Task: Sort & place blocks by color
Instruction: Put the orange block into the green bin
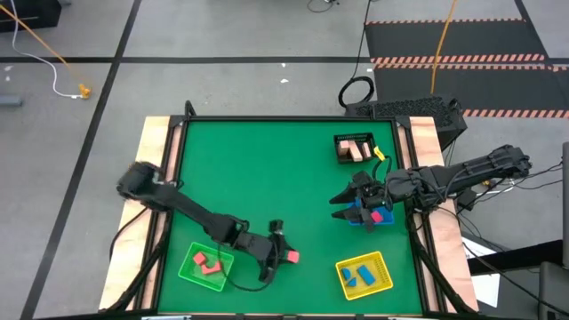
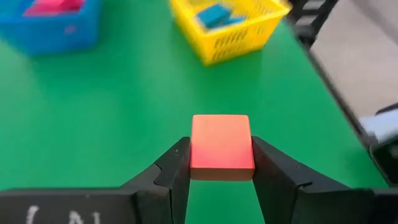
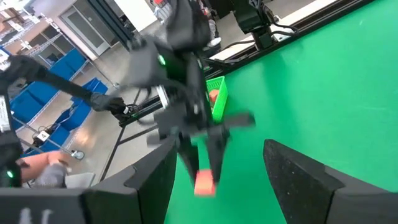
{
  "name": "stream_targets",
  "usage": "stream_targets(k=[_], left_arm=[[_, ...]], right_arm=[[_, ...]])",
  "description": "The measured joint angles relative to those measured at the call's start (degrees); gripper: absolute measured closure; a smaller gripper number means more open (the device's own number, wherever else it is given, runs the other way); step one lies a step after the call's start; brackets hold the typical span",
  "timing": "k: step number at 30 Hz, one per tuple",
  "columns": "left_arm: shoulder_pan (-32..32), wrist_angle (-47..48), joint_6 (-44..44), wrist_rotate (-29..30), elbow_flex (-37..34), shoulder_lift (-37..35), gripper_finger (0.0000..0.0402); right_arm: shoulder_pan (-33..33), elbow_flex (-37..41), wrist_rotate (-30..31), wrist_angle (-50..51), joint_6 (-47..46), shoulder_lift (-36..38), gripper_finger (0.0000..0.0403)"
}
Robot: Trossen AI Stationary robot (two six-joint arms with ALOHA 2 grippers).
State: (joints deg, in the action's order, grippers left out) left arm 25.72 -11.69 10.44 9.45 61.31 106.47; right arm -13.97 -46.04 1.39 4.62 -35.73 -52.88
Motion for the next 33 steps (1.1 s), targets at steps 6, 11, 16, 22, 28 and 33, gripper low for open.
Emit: stream_targets(k=[6,11,16,22,28,33], left_arm=[[4.5,26.2,7.8,6.8,0.0,-13.6,0.0264],[11.1,43.2,20.3,10.9,0.0,-22.2,0.0264],[20.1,55.2,33.6,16.3,0.0,-27.2,0.0249],[29.2,63.3,50.6,16.3,0.0,-27.7,0.0262],[34.1,64.0,58.8,15.6,-1.3,-26.1,0.0251],[34.9,55.2,60.6,14.7,-8.9,-25.8,0.0248]], right_arm=[[0.0,0.0,0.0,0.0,0.0,0.0,0.0172],[0.0,0.0,0.0,0.0,0.0,0.0,0.0172],[0.0,0.0,0.0,0.0,0.0,0.0,0.0172],[0.0,0.0,0.0,0.0,0.0,0.0,0.0172],[0.0,0.0,0.0,0.0,0.0,0.0,0.0172],[0.0,0.0,0.0,0.0,0.0,0.0,0.0172]])
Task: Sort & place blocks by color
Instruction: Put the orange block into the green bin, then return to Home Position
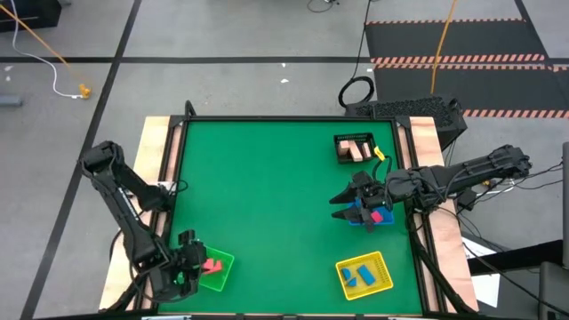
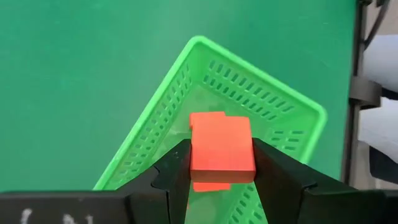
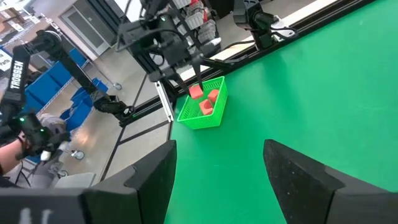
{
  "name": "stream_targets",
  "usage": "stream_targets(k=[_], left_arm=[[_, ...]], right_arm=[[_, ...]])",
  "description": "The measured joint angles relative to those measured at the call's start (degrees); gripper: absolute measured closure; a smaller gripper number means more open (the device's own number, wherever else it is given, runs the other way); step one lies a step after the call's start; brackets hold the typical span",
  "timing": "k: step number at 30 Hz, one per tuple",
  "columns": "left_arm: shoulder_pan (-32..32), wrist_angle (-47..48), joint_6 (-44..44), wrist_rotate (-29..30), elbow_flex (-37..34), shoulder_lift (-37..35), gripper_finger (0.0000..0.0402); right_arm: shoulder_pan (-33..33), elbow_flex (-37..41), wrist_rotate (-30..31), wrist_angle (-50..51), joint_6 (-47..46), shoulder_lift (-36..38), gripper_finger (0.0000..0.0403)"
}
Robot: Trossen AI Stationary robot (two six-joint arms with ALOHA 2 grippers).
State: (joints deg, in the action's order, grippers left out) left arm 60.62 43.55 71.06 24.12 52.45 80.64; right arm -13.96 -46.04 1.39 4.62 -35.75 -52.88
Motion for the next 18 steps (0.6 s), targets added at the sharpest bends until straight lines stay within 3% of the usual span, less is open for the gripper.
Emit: stream_targets(k=[8,18], left_arm=[[-1.0,-7.4,0.7,-0.2,-6.7,0.0,0.0246],[-2.8,-9.7,5.8,-1.7,-9.2,0.0,0.0173]], right_arm=[[0.0,0.0,0.0,0.0,0.0,0.0,0.0172],[0.0,0.0,0.0,0.0,0.0,0.0,0.0172]])
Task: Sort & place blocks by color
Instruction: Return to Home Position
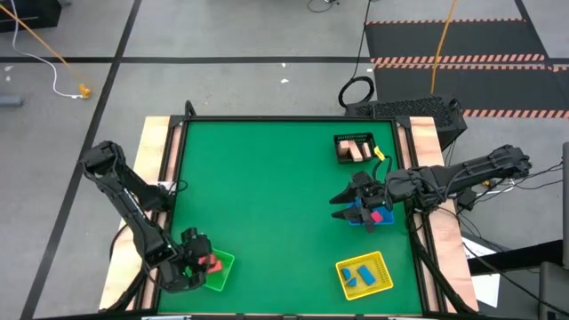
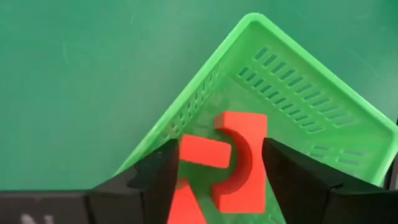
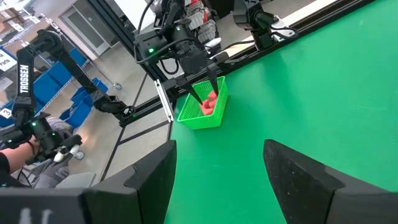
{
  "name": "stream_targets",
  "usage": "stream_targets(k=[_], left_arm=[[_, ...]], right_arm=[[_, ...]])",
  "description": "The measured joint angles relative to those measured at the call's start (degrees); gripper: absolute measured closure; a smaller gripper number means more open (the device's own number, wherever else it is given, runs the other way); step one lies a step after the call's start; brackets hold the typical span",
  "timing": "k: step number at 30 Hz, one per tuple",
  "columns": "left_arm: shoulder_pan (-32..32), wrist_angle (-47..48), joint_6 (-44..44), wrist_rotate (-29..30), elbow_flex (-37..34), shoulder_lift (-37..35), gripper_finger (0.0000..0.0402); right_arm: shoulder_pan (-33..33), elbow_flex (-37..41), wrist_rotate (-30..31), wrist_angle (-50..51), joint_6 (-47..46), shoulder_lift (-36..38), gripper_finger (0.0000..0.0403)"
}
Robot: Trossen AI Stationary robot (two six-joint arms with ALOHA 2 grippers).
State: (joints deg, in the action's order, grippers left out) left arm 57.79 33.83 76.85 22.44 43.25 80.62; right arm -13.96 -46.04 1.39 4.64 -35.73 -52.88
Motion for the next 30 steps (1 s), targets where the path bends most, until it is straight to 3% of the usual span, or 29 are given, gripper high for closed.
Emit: stream_targets(k=[5,11,19,23,30], left_arm=[[-1.1,0.4,-9.5,2.1,2.5,-1.1,0.0140],[-4.4,1.4,-27.3,12.1,3.0,-5.4,0.0143],[-16.9,2.0,-46.5,16.6,2.9,-9.3,0.0148],[-25.1,-3.3,-55.5,14.7,0.3,-11.0,0.0148],[-38.0,-29.2,-68.6,1.6,-15.8,-21.5,0.0149]], right_arm=[[0.0,0.0,0.0,0.0,0.0,0.0,0.0172],[0.0,0.0,0.0,0.0,0.0,0.0,0.0172],[0.0,0.0,0.0,0.0,0.0,0.0,0.0172],[0.0,0.0,0.0,0.0,0.0,0.0,0.0172],[0.0,0.0,0.0,0.0,0.0,0.0,0.0172]])
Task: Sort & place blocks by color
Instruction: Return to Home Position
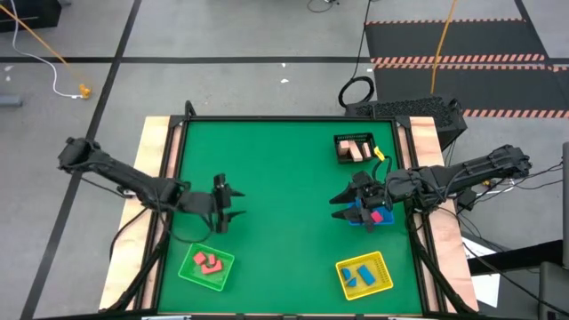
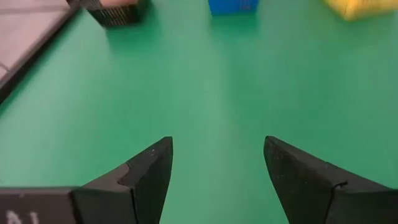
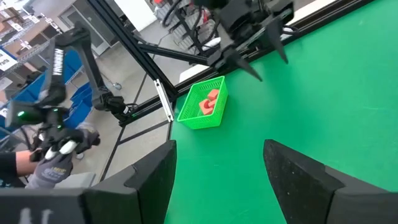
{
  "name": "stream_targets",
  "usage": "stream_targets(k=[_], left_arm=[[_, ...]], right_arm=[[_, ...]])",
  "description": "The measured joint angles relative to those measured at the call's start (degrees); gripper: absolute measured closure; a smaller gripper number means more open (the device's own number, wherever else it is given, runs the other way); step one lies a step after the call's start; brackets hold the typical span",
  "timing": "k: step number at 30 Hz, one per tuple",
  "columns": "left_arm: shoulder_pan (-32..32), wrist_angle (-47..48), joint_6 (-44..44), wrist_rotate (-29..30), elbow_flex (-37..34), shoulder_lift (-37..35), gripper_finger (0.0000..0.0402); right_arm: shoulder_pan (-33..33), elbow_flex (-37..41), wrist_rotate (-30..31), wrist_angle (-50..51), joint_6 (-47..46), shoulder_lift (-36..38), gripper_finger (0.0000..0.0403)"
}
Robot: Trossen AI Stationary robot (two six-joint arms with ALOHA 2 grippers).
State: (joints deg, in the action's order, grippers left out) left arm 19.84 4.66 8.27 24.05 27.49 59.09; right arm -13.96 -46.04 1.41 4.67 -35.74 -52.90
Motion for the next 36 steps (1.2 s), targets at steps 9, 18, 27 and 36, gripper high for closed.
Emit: stream_targets(k=[9,18,27,36], left_arm=[[-7.9,-12.3,-2.0,-1.4,-15.6,-17.1,0.0149],[-13.6,-12.5,-3.7,-1.0,-21.6,-28.6,0.0149],[-17.4,-17.3,-2.4,-2.0,-26.9,-32.7,0.0149],[-18.6,-18.0,-2.1,-1.5,-26.9,-32.4,0.0149]], right_arm=[[0.0,0.0,0.0,0.0,0.0,0.0,0.0172],[0.0,0.0,0.0,0.0,0.0,0.0,0.0172],[0.0,0.0,0.0,0.0,0.0,0.0,0.0172],[0.0,0.0,0.0,0.0,0.0,0.0,0.0172]])
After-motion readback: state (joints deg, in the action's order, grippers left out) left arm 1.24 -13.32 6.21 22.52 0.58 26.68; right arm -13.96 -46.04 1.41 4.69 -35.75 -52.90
